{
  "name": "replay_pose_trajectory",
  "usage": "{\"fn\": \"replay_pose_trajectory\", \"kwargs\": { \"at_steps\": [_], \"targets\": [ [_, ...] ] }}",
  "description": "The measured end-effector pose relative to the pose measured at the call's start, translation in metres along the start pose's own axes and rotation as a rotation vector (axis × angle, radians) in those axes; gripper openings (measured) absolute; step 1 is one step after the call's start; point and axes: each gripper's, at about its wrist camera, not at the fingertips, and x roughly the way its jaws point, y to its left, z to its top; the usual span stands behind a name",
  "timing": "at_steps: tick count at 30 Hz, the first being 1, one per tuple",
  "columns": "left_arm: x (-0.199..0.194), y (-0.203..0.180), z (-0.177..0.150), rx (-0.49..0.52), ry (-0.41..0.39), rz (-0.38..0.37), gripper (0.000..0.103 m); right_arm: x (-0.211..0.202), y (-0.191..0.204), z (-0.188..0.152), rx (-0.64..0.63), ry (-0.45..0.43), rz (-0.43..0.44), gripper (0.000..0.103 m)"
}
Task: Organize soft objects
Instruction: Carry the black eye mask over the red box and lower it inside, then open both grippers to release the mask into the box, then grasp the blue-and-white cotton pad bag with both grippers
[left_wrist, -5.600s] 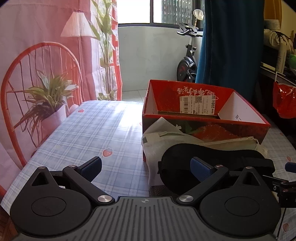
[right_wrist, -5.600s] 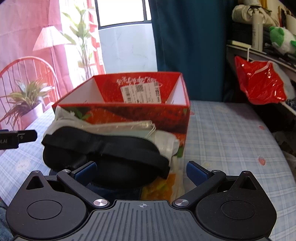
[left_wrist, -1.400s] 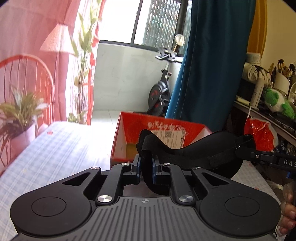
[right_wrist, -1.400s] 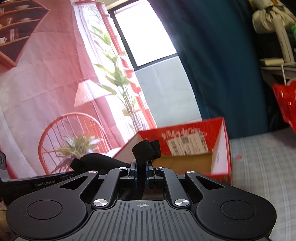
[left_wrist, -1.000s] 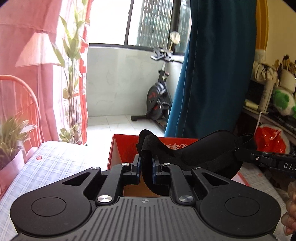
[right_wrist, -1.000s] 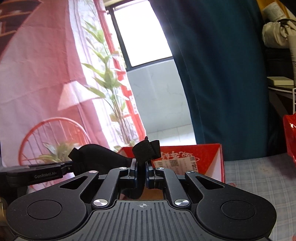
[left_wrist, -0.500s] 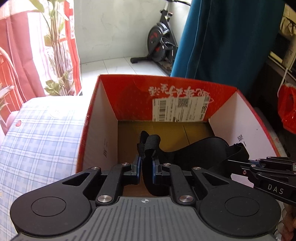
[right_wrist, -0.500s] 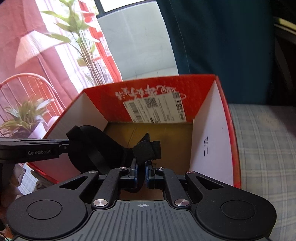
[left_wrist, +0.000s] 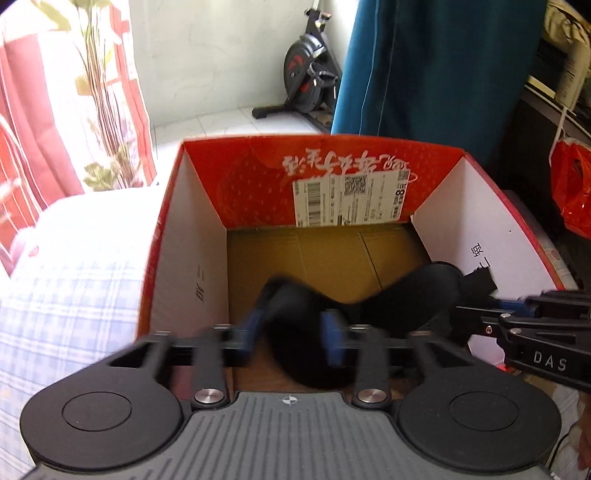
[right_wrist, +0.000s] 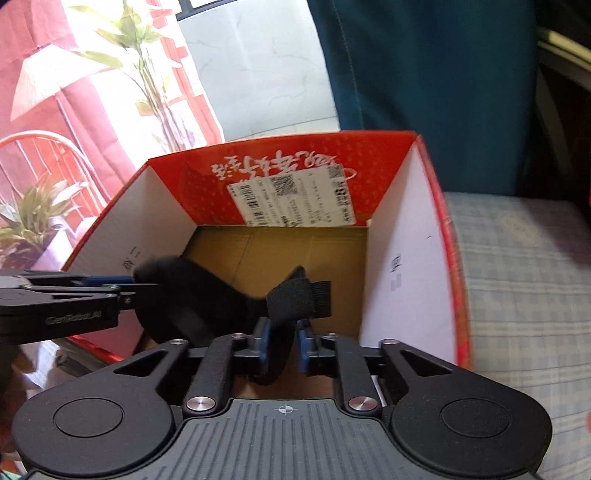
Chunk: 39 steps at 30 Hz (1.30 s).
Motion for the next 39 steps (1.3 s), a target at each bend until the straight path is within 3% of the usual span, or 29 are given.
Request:
{"fn": "replay_pose_trajectory", "kwargs": {
  "at_steps": [5, 16, 23, 39],
  "targets": [
    [-0.026, -0.002, 0.000, 0.018, -0.063, 0.006, 0.061, -0.018, -0.001, -0.002, -0.018, -0.050, -0.023, 0.034],
    [-0.100, -0.007, -0.044, -0.029, -0.185, -0.029, 0.061, -0.089, 0.003, -0.036, -0.068, -0.190, 0.076, 0.034],
    [-0.117, -0.013, -0.093, -0.101, -0.177, -0.078, 0.060, -0.122, 0.006, -0.083, -0.072, -0.242, 0.120, 0.035],
    [-0.119, -0.028, -0.173, -0.172, -0.119, -0.179, 0.060, -0.126, 0.013, -0.179, -0.074, -0.180, 0.101, 0.045]
  ]
}}
